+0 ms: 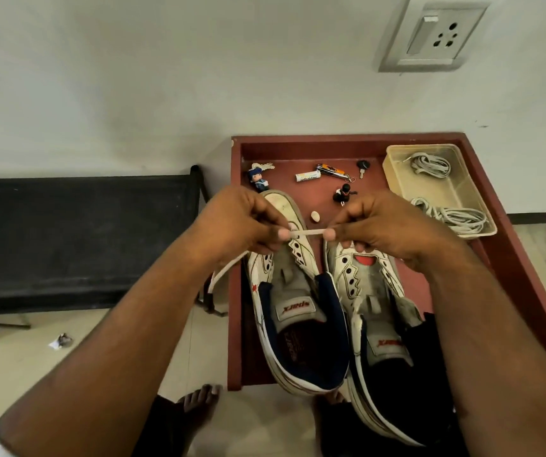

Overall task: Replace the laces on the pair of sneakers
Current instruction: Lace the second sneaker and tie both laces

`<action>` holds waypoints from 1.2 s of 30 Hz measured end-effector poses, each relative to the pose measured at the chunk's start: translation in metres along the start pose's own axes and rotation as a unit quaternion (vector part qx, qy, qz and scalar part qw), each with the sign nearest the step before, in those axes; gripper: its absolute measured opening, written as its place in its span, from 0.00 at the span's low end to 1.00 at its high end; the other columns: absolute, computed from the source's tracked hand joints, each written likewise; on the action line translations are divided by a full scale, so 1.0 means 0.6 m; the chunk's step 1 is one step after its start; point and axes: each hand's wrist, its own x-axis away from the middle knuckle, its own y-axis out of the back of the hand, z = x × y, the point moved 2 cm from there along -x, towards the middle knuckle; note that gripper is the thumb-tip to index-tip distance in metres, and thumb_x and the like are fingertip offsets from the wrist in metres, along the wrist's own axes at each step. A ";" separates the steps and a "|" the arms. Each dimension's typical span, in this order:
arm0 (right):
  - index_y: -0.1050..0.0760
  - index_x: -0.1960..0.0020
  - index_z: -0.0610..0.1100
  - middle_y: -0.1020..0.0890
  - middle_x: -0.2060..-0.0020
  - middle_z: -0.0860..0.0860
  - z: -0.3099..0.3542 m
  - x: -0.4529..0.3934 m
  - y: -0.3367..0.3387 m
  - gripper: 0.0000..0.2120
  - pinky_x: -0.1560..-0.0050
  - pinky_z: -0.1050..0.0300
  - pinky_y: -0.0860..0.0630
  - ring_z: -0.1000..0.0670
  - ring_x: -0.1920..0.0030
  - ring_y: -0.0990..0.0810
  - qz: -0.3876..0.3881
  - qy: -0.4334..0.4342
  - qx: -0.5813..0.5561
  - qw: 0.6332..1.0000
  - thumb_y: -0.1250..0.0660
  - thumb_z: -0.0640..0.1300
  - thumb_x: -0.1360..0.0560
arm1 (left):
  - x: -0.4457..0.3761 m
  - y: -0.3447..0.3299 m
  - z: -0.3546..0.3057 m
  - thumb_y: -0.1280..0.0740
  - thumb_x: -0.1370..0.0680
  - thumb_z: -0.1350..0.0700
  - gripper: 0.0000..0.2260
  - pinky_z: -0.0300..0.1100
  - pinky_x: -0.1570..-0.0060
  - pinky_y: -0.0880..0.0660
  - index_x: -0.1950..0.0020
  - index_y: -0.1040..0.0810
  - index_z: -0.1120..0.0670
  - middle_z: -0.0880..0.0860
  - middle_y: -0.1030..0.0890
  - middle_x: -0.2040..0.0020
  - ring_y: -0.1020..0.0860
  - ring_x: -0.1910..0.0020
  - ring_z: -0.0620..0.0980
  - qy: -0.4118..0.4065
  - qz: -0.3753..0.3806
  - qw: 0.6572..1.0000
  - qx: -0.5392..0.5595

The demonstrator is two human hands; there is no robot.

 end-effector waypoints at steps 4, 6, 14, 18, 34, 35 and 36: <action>0.17 0.57 0.39 0.18 0.69 0.47 -0.005 0.000 -0.006 0.03 0.67 0.61 0.27 0.53 0.69 0.23 -0.003 0.002 -0.008 1.000 0.26 0.39 0.30 | 0.005 0.017 0.012 0.27 0.27 0.65 0.10 0.39 0.65 0.18 0.48 0.17 0.56 0.53 0.15 0.56 0.16 0.67 0.47 0.061 0.003 0.995 -0.079; 0.17 0.57 0.39 0.18 0.70 0.50 0.007 -0.006 -0.031 0.03 0.71 0.66 0.28 0.59 0.72 0.24 0.005 0.007 0.013 1.000 0.26 0.39 0.29 | 0.005 -0.006 0.004 0.27 0.28 0.67 0.19 0.39 0.65 0.18 0.39 0.20 0.54 0.50 0.17 0.47 0.16 0.64 0.47 0.043 0.029 0.997 -0.049; 0.19 0.61 0.41 0.20 0.74 0.56 0.001 -0.013 -0.029 0.08 0.74 0.67 0.31 0.61 0.74 0.26 -0.128 -0.014 0.002 0.992 0.22 0.43 0.34 | -0.008 -0.007 0.008 0.25 0.28 0.63 0.04 0.38 0.66 0.19 0.55 0.15 0.61 0.57 0.15 0.63 0.19 0.70 0.46 0.030 -0.023 0.999 -0.010; 0.21 0.58 0.43 0.17 0.64 0.50 -0.001 -0.021 -0.067 0.11 0.65 0.59 0.25 0.53 0.64 0.20 -0.104 -0.040 0.087 0.990 0.22 0.48 0.33 | -0.018 -0.009 0.025 0.26 0.26 0.61 0.03 0.36 0.71 0.22 0.58 0.16 0.60 0.56 0.17 0.67 0.22 0.75 0.44 0.056 -0.077 0.995 -0.030; 0.16 0.57 0.45 0.18 0.67 0.52 -0.012 -0.029 -0.065 0.06 0.58 0.51 0.19 0.54 0.67 0.23 -0.098 -0.096 0.071 0.988 0.29 0.36 0.27 | -0.029 -0.051 0.045 0.27 0.26 0.62 0.04 0.33 0.81 0.35 0.61 0.16 0.61 0.51 0.25 0.78 0.33 0.84 0.43 0.068 -0.063 0.995 -0.036; 0.16 0.56 0.45 0.18 0.66 0.53 -0.013 -0.030 -0.064 0.06 0.56 0.51 0.19 0.54 0.65 0.22 -0.092 -0.099 0.062 0.989 0.29 0.36 0.27 | -0.030 -0.050 0.046 0.27 0.26 0.62 0.04 0.33 0.80 0.35 0.61 0.16 0.61 0.51 0.25 0.78 0.32 0.84 0.44 0.067 -0.063 0.995 -0.037; 0.16 0.55 0.45 0.18 0.65 0.53 -0.013 -0.031 -0.064 0.06 0.56 0.52 0.19 0.55 0.64 0.22 -0.087 -0.101 0.061 0.989 0.29 0.36 0.27 | -0.030 -0.050 0.048 0.27 0.26 0.62 0.04 0.33 0.80 0.34 0.60 0.16 0.61 0.51 0.25 0.78 0.32 0.84 0.44 0.068 -0.061 0.995 -0.037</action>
